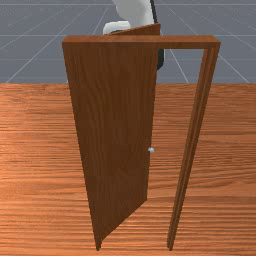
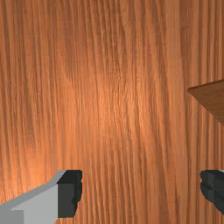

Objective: Close the door

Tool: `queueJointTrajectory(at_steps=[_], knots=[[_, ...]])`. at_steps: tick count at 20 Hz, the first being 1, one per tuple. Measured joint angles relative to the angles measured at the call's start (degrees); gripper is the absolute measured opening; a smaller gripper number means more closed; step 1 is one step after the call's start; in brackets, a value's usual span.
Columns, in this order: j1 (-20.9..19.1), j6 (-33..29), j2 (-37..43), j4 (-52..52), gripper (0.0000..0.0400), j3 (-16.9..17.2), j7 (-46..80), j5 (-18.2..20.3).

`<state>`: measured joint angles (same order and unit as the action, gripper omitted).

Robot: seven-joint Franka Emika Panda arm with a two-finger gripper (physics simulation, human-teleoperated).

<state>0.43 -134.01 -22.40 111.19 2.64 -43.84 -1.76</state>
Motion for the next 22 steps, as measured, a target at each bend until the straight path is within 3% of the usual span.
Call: queueJointTrajectory(at_steps=[1,2,3,5,6,7,9,11,14,19,22], knots=[[-0.06,1.94,-2.89,-4.84,0.0243,-0.08,-0.08,0.16],[-0.08,2.51,-3.99,-6.53,0.0148,-0.11,-0.1,0.21],[-0.09,2.79,-4.48,-7.29,0.009,-0.12,-0.11,0.23],[-0.12,3.73,-5.91,-9.67,0.0033,-0.16,-0.14,0.3],[-0.14,2.81,-5.73,-9.15,0.0177,-0.15,-0.17,0.3],[-0.16,3.3,-5.85,-9.44,0.0265,-0.15,-0.18,0.31],[-0.19,3.63,-5.95,-9.66,0.035,-0.19,-0.4,0.28],[-0.28,3.64,-5.96,-9.67,0.0382,-0.26,-0.41,0.52],[-0.64,4.52,-7.42,-12.15,0.0396,-0.69,-2.89,0.15],[-1.33,15.61,-22.97,-38.96,0.04,-1.48,-6.28,0.13],[-1.37,20.14,-28.96,-49.22,0.04,-1.32,-5.48,0.36]])
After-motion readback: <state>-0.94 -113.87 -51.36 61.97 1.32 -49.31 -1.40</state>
